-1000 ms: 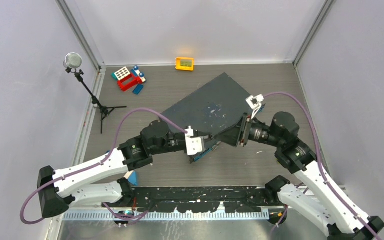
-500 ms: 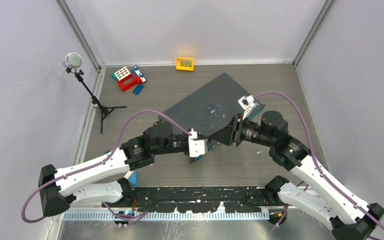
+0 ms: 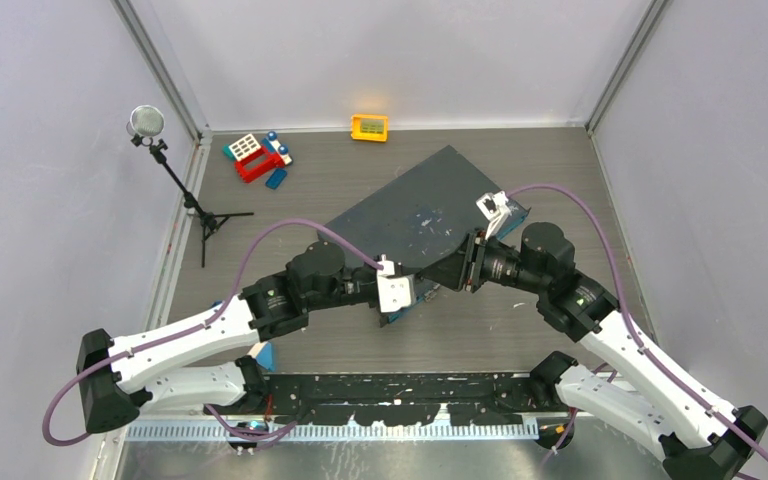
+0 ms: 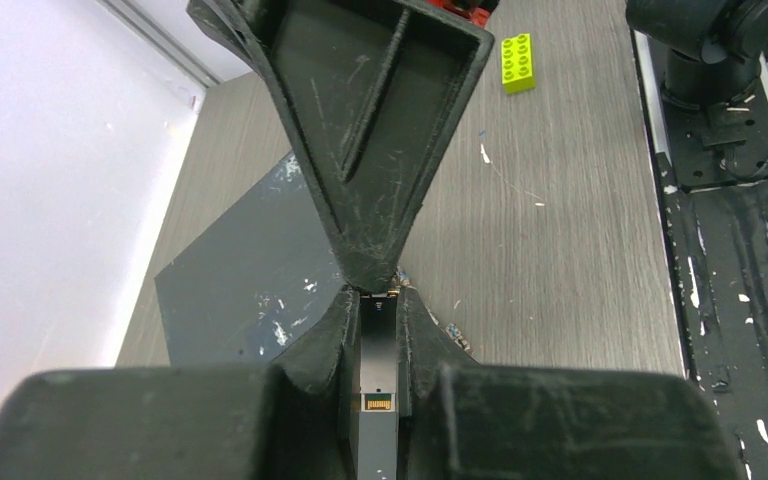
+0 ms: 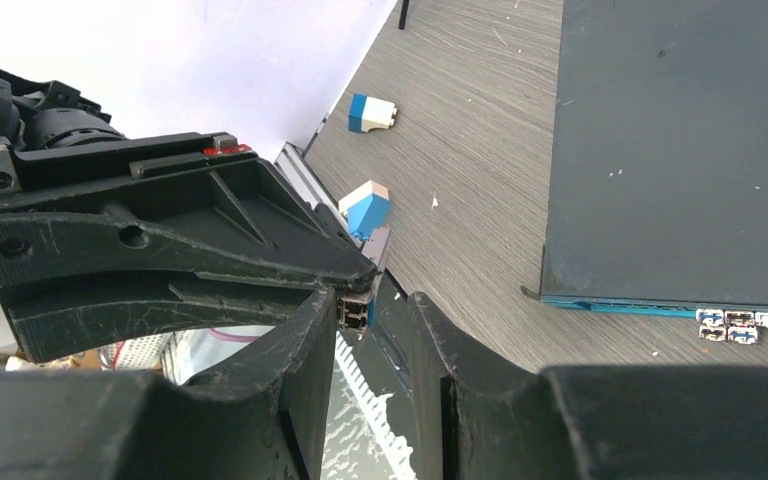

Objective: Insert the plug into the switch port
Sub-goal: Pick up the plug from the corner of the board.

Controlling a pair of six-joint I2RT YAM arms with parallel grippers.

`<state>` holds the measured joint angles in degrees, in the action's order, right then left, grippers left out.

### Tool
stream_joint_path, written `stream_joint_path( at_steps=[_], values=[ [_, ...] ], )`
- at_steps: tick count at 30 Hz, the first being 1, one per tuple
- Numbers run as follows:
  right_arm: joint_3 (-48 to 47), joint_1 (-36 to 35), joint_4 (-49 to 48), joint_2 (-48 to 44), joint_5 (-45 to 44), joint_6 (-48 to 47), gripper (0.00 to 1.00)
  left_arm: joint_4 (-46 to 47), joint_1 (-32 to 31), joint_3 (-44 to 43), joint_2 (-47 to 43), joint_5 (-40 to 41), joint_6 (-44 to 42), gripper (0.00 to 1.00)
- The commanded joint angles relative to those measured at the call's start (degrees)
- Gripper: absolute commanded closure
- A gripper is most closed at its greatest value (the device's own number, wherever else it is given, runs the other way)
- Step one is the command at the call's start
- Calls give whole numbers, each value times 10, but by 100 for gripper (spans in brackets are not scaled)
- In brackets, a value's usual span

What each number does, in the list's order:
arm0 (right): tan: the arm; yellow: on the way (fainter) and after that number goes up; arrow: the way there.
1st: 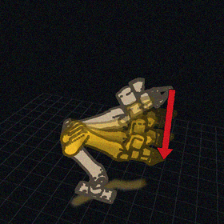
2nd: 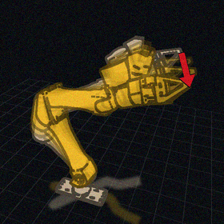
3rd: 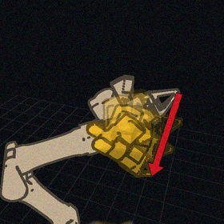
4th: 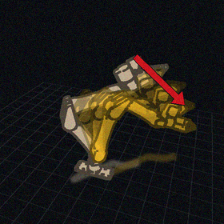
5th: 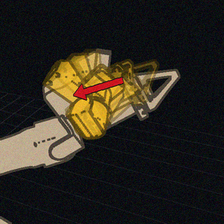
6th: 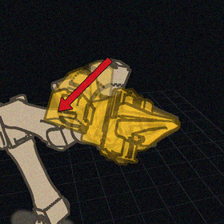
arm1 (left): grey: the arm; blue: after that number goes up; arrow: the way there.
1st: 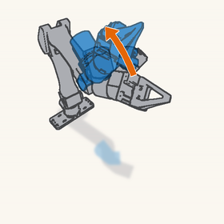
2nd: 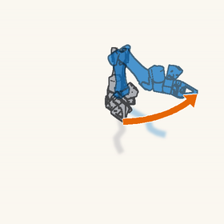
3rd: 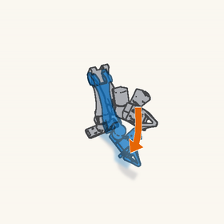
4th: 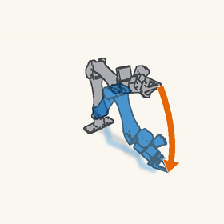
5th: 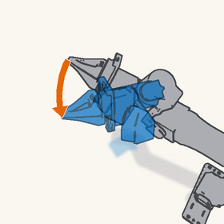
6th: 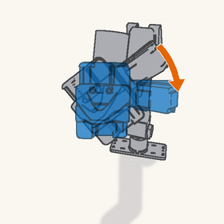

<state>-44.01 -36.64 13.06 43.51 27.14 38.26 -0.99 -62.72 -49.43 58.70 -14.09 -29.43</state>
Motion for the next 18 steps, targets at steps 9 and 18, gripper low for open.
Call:
stream_joint_path(
  at_steps=[9, 18],
  values=[
    [6, 0, -46, 8, 11, 16, 63, 41, -4, -9, -6, 3, 0, 100],
    [8, 0, -71, 24, 19, 37, 84, 40, -4, -6, -7, -7, 1, 100]
  ],
)
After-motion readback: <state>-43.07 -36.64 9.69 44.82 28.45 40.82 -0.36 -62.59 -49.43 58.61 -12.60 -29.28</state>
